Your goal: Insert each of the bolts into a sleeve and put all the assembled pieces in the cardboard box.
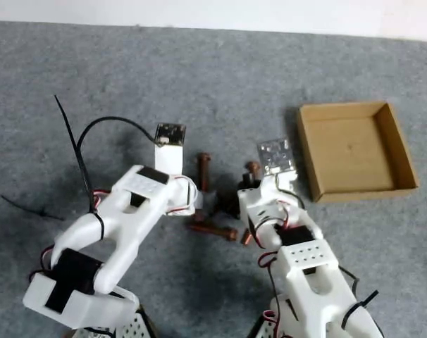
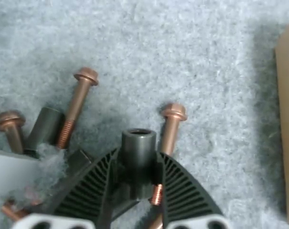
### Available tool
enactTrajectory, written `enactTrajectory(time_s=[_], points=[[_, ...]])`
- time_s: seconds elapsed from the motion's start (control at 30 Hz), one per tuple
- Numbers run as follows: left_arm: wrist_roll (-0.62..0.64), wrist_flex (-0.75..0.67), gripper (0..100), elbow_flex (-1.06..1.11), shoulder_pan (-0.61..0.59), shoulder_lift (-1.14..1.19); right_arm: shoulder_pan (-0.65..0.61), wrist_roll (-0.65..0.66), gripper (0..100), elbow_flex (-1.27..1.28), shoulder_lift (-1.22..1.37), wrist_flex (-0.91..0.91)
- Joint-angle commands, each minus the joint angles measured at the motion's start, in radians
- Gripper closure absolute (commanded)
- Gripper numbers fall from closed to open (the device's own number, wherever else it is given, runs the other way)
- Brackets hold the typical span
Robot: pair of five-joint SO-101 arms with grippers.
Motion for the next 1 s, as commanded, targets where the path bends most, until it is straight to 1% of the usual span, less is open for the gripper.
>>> enactTrajectory(time_s=[0.0,0.23,0.37,0.43,0.57,0.6,0.7,0.8,0.9,0.97], points=[[0.049,0.006,74,-0.048,0.019,0.001,0.012,0.009,99.5,-0.007,-0.030,-0.025],[0.066,0.011,74,-0.050,0.019,-0.001,0.012,0.009,99.5,-0.007,-0.030,-0.025],[0.066,0.011,74,-0.035,0.019,-0.064,0.012,0.009,99.5,-0.007,-0.030,-0.025],[0.072,0.012,74,0.001,0.019,-0.128,0.012,0.009,99.5,-0.007,-0.030,-0.025],[0.138,0.006,74,0.122,0.019,-0.338,0.012,0.009,99.5,-0.005,-0.030,-0.025],[0.141,-0.006,74,0.151,0.024,-0.383,0.012,0.009,99.5,-0.005,-0.030,-0.024],[0.140,-0.107,74,0.246,0.027,-0.484,0.012,0.009,99.5,-0.005,-0.030,-0.024],[0.141,-0.199,74,0.291,0.025,-0.479,0.007,0.009,99.5,-0.005,-0.030,-0.024],[0.143,-0.233,74,0.274,0.021,-0.415,0.007,0.009,99.5,-0.005,-0.030,-0.024],[0.143,-0.226,74,0.232,0.019,-0.346,0.007,0.009,99.5,-0.005,-0.030,-0.024]])
